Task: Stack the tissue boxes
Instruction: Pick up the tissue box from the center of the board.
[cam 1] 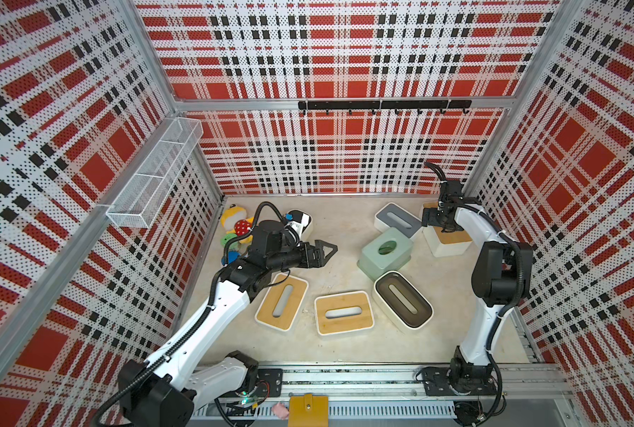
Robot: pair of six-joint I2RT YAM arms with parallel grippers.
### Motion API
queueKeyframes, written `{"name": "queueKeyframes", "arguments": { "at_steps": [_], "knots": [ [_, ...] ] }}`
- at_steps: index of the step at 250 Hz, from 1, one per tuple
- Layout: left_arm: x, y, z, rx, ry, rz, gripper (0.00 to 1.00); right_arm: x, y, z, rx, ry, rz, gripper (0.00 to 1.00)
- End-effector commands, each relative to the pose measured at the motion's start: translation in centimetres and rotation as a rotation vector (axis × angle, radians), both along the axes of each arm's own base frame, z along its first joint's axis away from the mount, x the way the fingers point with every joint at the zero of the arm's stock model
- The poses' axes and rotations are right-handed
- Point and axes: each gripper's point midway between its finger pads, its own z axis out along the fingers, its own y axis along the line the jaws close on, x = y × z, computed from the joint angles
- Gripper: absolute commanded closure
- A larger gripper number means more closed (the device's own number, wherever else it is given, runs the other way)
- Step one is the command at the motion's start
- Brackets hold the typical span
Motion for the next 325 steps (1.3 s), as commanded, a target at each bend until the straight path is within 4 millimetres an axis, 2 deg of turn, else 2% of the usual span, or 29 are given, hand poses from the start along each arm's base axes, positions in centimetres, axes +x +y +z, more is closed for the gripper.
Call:
{"name": "queueKeyframes", "arguments": {
  "at_steps": [1, 43, 101, 148, 210, 281, 300, 325],
  "knots": [
    [0.6, -1.5, 2.1, -0.053, -0.101, -0.052, 0.01, 0.8, 0.8, -0.1, 0.013, 0.022, 0.081, 0.03],
    [1.0, -2.1, 1.3, -0.048, -0.077, -0.061, 0.01, 1.5, 0.7, -1.5, 0.002, 0.067, 0.098, 0.08],
    [1.2, -2.3, 0.8, -0.053, -0.063, -0.048, 0.01, 2.3, 0.1, -2.3, -0.016, 0.087, 0.087, 0.13],
    [1.8, -2.2, 1.0, -0.052, -0.069, -0.032, 0.01, 2.4, 0.0, -2.7, 0.001, 0.097, 0.081, 0.29],
    [2.1, -2.6, 1.2, -0.055, -0.068, -0.038, 0.01, 2.6, -0.1, -3.1, -0.003, 0.101, 0.08, 0.44],
    [2.9, -1.9, 1.0, -0.056, -0.067, 0.018, 0.01, 2.6, 0.2, -3.6, 0.02, 0.103, 0.079, 0.51],
    [3.2, -1.9, 0.8, -0.061, -0.056, 0.024, 0.01, 2.6, -0.1, -3.7, 0.007, 0.103, 0.065, 0.45],
    [3.3, -2.0, 0.8, -0.069, -0.044, 0.022, 0.01, 2.7, 0.1, -3.8, 0.017, 0.107, 0.075, 0.47]
  ]
}}
